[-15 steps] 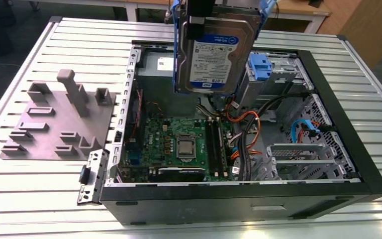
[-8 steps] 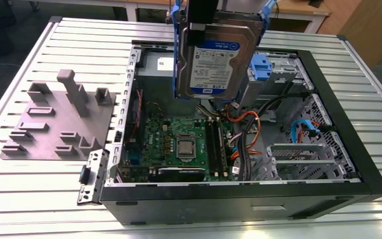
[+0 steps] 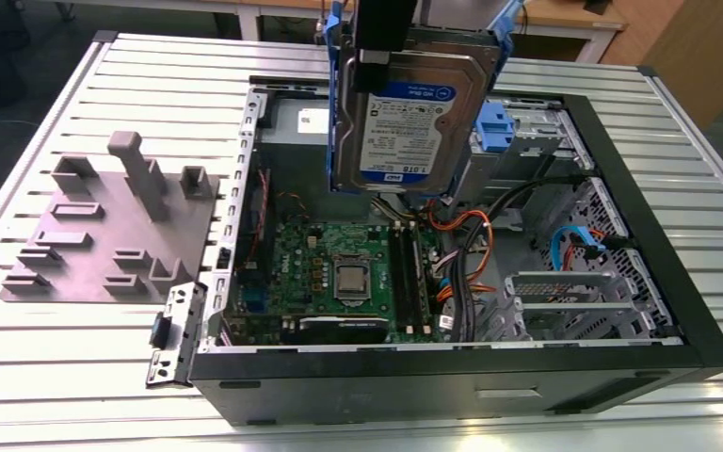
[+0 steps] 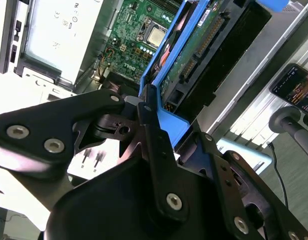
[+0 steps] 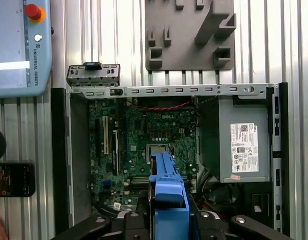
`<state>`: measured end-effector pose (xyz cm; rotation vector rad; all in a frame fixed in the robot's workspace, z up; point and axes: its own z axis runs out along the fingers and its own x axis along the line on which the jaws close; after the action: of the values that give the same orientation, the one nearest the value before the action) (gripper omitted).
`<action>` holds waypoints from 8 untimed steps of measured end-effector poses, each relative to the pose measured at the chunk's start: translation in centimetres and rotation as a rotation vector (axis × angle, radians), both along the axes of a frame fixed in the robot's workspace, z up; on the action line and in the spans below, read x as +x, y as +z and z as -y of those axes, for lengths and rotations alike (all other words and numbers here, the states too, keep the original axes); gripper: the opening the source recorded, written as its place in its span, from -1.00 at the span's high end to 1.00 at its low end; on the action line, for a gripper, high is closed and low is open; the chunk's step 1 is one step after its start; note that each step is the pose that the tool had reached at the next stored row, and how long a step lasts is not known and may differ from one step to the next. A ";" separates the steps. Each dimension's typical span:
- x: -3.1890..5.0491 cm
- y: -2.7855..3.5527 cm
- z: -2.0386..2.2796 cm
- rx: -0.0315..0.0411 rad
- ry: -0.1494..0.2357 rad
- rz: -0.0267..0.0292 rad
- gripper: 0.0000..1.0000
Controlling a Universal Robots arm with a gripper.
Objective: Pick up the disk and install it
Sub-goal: 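Insert the disk into the insertion slot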
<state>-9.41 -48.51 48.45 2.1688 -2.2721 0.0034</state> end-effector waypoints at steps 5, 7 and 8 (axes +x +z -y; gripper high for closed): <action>0.00 0.00 0.01 0.0000 0.000 0.0000 0.26; 0.00 0.00 0.01 -0.0001 0.000 0.0000 0.26; 0.00 0.00 0.01 -0.0001 0.000 0.0000 0.26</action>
<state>-9.41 -48.52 48.45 2.1688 -2.2720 0.0034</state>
